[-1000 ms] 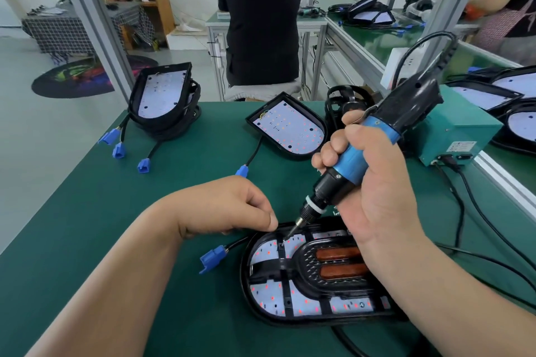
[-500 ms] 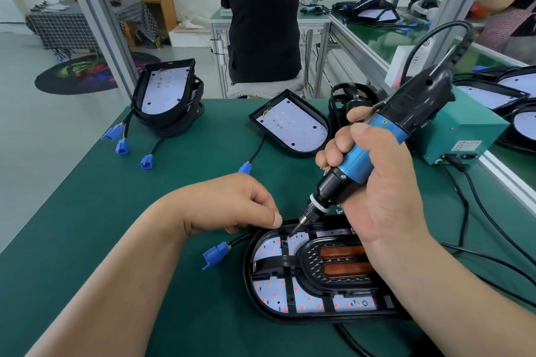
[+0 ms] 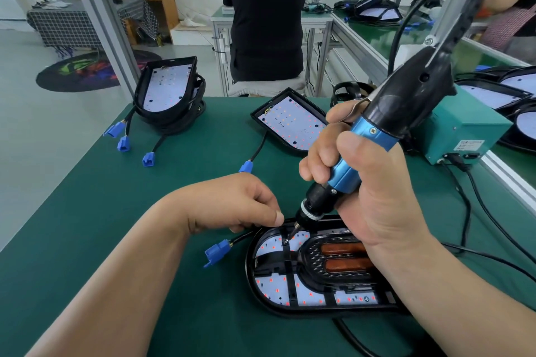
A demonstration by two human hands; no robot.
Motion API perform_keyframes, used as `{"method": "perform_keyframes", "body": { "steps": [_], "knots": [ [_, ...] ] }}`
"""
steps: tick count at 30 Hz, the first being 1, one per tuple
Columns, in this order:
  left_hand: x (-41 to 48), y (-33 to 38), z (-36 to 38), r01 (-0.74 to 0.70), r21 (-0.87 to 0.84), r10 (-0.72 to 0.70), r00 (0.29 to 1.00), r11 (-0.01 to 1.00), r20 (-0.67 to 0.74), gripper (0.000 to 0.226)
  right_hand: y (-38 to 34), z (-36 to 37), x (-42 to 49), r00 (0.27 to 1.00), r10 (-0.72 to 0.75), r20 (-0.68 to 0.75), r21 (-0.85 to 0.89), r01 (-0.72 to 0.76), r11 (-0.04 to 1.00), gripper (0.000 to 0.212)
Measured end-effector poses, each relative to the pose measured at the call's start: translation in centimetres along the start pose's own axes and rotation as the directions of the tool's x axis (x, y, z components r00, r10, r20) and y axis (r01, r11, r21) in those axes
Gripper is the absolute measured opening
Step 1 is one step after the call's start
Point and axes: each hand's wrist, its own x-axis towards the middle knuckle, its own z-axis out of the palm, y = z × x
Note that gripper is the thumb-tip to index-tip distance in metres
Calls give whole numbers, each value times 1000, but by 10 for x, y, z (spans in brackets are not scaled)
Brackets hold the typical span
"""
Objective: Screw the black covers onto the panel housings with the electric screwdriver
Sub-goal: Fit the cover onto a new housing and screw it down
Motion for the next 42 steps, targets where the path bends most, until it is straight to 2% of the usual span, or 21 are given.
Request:
{"method": "perform_keyframes", "body": {
  "steps": [3,8,15,22,25,27,29,32,35,38,42],
  "knots": [
    [1,-1,1,-22,-18,22,1000,1000,7,14,0,1,-1,1000,6,17,-7,-6,1000,24],
    [3,-2,1,-17,-1,17,1000,1000,-6,19,0,0,3,997,67,27,-22,-66,998,16],
    [2,0,2,-23,18,23,1000,1000,2,15,-1,3,5,987,108,121,-29,-105,994,13],
    [3,1,2,-9,30,9,1000,1000,1,17,1,0,6,973,86,215,-5,-87,996,26],
    [1,0,2,1,24,-1,1000,1000,-8,26,1,-6,7,994,21,109,136,-36,990,30],
    [2,-1,2,3,16,-3,1000,1000,-5,24,-3,-14,11,999,-19,-43,219,28,975,26],
    [5,-3,2,5,-88,-10,998,996,-59,17,-8,-24,16,979,-26,-201,253,78,964,17],
    [14,-3,7,-30,-326,-43,976,945,-215,26,-11,-39,17,928,1,-372,268,107,957,13],
    [19,0,14,-89,-451,-20,973,888,-231,21,-7,-47,15,893,26,-450,252,99,963,10],
    [26,0,19,-108,-466,-25,963,878,-270,8,-5,-52,14,878,32,-477,259,106,960,9],
    [32,-4,23,-192,-539,17,949,820,-313,15,-7,-54,16,874,23,-485,282,131,950,8]
  ]
}}
